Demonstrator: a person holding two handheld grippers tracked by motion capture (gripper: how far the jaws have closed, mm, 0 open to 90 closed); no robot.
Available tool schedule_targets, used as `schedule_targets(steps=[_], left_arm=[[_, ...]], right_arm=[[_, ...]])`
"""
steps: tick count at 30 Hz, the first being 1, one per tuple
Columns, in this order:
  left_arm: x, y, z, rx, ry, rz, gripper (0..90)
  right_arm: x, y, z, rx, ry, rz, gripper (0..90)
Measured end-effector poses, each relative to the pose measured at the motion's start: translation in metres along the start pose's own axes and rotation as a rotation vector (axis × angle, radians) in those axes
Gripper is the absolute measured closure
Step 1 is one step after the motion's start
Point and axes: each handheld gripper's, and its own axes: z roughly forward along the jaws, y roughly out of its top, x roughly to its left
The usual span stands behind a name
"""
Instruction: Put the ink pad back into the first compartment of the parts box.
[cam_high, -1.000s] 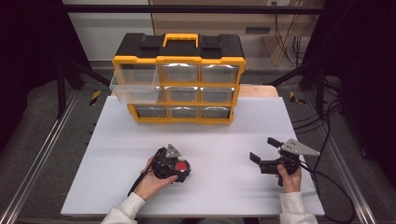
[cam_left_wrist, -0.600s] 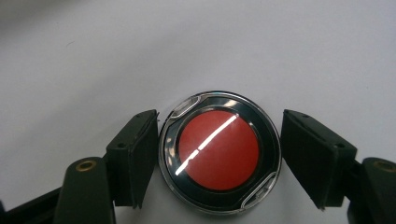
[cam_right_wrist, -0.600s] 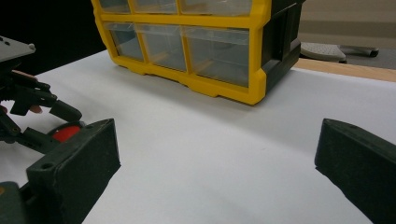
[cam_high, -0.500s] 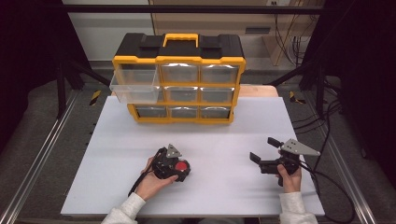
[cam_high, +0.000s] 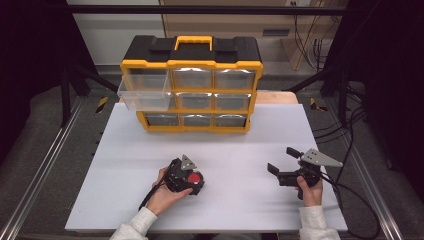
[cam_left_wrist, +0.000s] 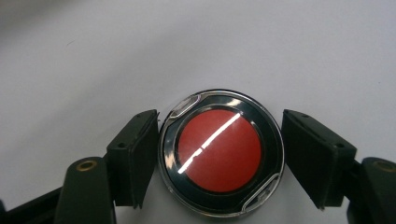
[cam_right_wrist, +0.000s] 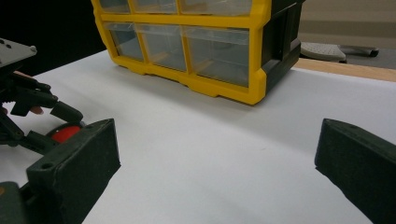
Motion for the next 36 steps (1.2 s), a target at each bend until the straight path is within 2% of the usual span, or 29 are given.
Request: schedule_targets(steps=[23, 36], left_arm=[[0.001, 0.002, -0.001, 0.008, -0.003, -0.008, 29.7], [0.004, 0.005, -0.013, -0.018, -0.01, -0.016, 29.7]], right_arm=[[0.0, 0.0, 0.0, -0.001, 0.001, 0.003, 0.4], [0.0, 0.0, 0.0, 0.001, 0.003, 0.002, 0.4]])
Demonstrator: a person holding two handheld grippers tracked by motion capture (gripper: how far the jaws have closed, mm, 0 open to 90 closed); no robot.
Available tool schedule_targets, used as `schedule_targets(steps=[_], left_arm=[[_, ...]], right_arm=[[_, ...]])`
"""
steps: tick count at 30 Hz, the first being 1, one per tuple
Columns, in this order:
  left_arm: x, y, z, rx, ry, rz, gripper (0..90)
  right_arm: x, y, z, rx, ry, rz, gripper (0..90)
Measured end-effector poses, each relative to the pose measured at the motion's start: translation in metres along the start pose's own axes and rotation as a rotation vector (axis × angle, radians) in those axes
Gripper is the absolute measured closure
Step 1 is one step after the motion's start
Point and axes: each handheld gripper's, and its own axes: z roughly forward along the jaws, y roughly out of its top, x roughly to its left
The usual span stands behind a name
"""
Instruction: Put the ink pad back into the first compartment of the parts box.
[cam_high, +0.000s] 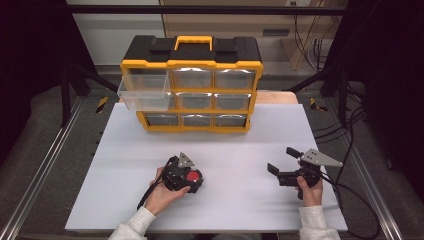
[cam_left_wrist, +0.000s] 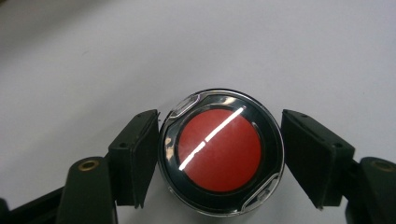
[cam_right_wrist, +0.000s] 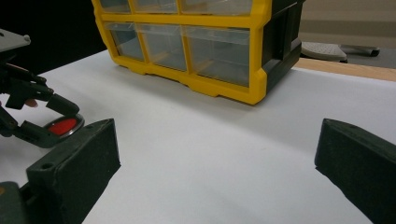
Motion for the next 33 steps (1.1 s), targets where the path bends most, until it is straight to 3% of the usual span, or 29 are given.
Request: schedule_targets(steps=[33], left_arm=[[0.013, 0.005, -0.038, -0.087, 0.004, -0.031, 29.8]], right_arm=[[0.0, 0.0, 0.0, 0.008, -0.008, 0.003, 0.4]])
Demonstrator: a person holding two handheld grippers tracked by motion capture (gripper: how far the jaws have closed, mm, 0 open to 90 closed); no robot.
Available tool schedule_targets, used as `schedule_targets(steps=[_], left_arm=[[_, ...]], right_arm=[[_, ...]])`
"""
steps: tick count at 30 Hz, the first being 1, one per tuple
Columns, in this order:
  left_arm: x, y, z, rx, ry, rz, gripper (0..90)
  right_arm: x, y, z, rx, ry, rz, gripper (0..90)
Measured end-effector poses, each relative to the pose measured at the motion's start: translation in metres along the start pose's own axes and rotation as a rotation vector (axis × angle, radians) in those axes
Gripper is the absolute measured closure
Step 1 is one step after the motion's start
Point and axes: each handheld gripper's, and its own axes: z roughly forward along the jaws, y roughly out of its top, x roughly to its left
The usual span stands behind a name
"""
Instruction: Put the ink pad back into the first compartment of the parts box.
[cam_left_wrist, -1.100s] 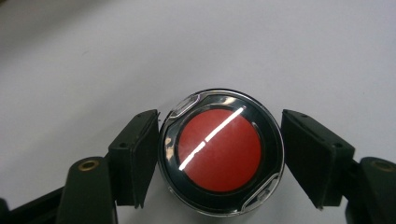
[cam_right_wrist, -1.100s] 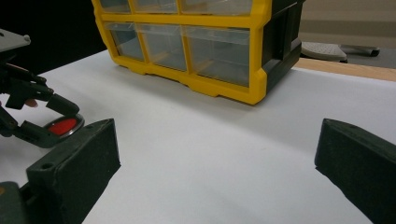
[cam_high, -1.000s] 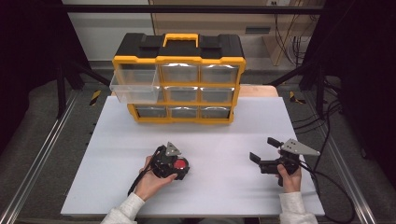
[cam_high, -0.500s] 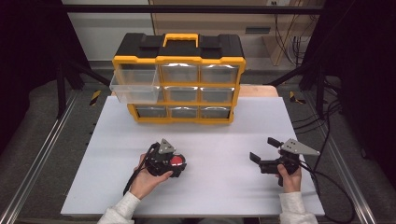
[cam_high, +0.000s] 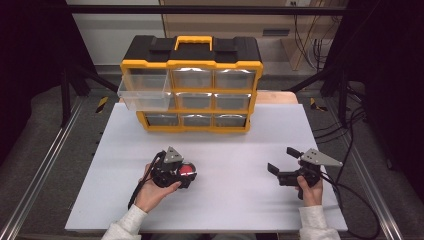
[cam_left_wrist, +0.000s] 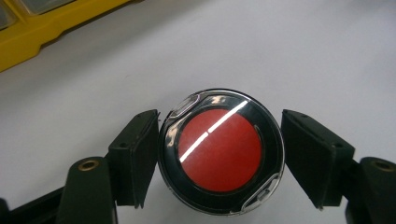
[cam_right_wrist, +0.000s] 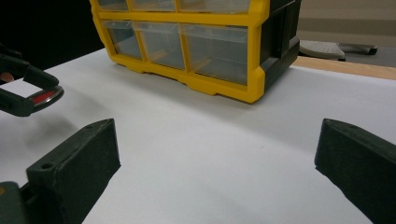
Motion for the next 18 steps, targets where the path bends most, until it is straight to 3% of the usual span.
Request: schedule_targets(steps=[18], left_arm=[[0.012, 0.005, -0.026, -0.063, 0.015, -0.033, 29.8]], right_arm=[[0.0, 0.0, 0.0, 0.005, -0.006, 0.002, 0.4]])
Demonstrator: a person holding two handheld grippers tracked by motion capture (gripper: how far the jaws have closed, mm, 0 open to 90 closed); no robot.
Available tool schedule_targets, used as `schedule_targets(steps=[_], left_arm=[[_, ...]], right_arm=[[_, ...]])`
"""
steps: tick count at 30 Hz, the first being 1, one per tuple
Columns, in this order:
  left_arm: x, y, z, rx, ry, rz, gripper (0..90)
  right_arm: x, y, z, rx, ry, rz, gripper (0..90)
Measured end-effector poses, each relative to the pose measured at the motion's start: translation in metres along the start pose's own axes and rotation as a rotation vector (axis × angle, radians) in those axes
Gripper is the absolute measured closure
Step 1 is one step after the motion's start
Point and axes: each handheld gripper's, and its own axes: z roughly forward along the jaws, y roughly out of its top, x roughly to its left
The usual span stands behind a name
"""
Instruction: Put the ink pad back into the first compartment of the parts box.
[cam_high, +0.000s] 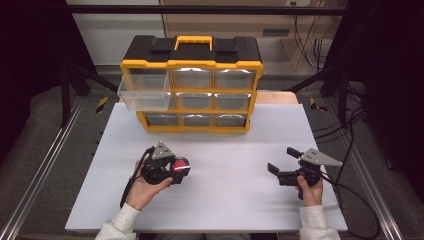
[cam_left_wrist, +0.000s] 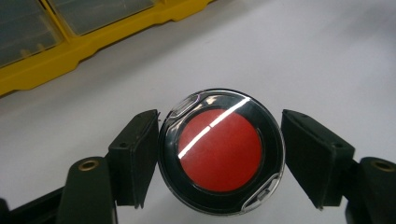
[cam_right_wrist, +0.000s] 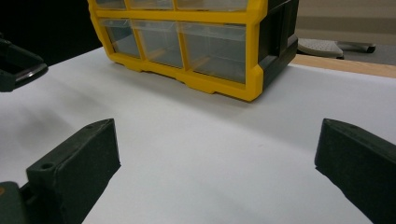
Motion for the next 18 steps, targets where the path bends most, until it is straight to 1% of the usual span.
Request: schedule_targets(steps=[11, 18], left_arm=[[0.007, 0.005, -0.016, -0.031, 0.013, -0.012, 29.8], [0.013, 0.007, -0.027, -0.063, 0.024, -0.03, 29.8]], right_arm=[[0.0, 0.0, 0.0, 0.004, -0.002, 0.002, 0.4], [0.0, -0.001, 0.0, 0.003, -0.001, 0.003, 0.4]])
